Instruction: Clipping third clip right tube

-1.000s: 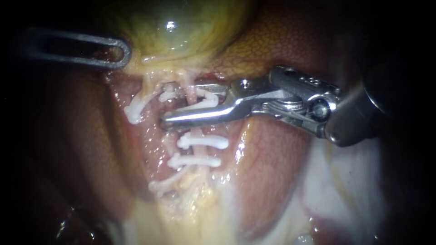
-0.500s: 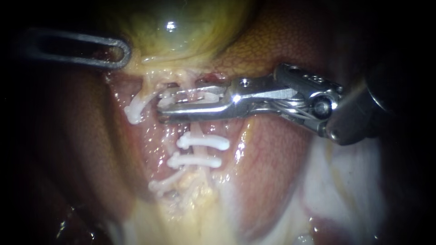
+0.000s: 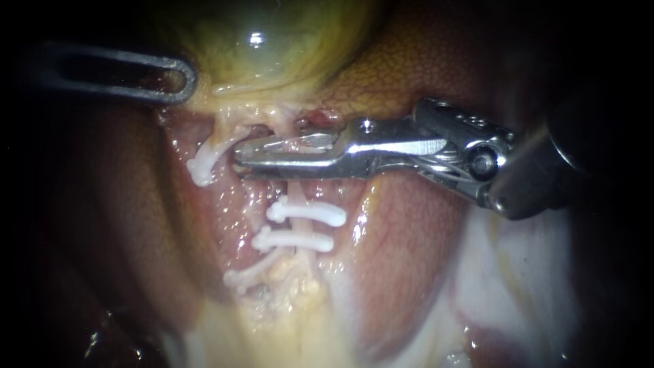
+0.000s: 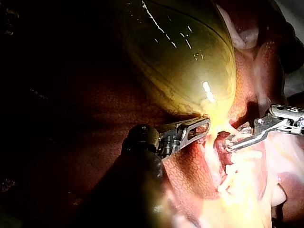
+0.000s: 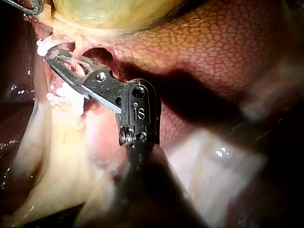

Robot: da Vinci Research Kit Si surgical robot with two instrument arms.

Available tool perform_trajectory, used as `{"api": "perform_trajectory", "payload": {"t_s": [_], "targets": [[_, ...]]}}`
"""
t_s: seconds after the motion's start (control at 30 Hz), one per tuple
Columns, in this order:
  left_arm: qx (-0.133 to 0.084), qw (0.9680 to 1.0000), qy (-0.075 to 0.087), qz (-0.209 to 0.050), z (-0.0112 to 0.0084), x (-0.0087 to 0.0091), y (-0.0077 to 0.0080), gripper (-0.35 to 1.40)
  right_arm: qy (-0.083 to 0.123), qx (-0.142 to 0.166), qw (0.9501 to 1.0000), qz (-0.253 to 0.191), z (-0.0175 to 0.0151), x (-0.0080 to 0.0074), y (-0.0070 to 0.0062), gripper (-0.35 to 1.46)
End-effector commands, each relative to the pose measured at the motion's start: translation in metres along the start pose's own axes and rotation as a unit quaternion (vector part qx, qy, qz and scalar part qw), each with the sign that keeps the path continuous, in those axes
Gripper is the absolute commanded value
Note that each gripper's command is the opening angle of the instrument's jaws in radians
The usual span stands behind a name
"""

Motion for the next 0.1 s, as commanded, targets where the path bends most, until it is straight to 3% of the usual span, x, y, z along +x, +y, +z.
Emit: {"api": "perform_trajectory", "payload": {"t_s": [0.03, 0.1], "targets": [[0.000, 1.0000, 0.000, 0.000, 0.0000, 0.0000, 0.0000, -0.35, 0.000, 0.000, 1.0000, 0.000, 0.0000, 0.0000, 0.0000, -0.35], [0.000, 1.0000, 0.000, 0.000, 0.0000, 0.0000, 0.0000, -0.35, 0.000, 0.000, 1.0000, 0.000, 0.0000, 0.0000, 0.0001, -0.35]]}}
